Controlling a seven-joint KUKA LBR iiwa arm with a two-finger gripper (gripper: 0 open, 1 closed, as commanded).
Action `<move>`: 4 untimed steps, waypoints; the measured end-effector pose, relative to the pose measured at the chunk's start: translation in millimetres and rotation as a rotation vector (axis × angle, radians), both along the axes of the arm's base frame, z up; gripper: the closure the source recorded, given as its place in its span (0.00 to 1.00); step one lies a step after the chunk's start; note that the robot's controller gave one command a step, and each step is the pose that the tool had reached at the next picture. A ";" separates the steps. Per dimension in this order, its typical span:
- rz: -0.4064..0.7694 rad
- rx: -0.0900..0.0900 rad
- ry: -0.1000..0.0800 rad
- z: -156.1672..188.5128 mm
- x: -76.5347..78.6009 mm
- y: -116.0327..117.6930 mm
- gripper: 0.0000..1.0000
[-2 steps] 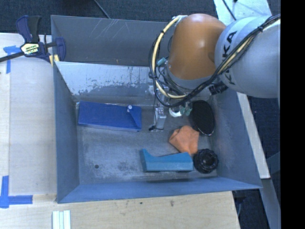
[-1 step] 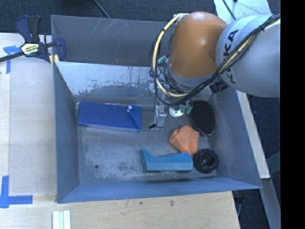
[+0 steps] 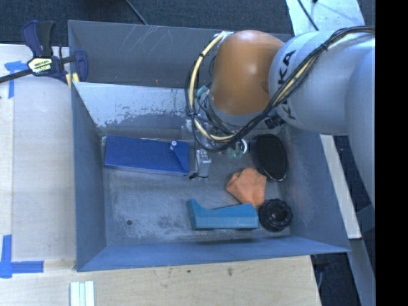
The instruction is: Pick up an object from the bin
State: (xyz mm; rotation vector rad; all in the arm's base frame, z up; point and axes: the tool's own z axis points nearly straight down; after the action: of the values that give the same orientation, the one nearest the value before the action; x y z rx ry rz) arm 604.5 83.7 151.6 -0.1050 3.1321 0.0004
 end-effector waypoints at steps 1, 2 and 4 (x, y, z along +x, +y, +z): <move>-0.030 0.001 0.005 -42.0 10.9 2.6 0.00; -0.054 -0.001 0.008 -69.1 11.9 25.5 0.00; -0.178 0.002 0.002 -79.8 -9.2 17.7 1.00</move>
Offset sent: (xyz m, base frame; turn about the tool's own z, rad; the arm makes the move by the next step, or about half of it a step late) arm 0.0111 0.0345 -0.0760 0.0373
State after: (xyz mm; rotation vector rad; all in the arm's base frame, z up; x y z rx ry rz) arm 595.3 101.5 71.8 0.1733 3.1305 0.0029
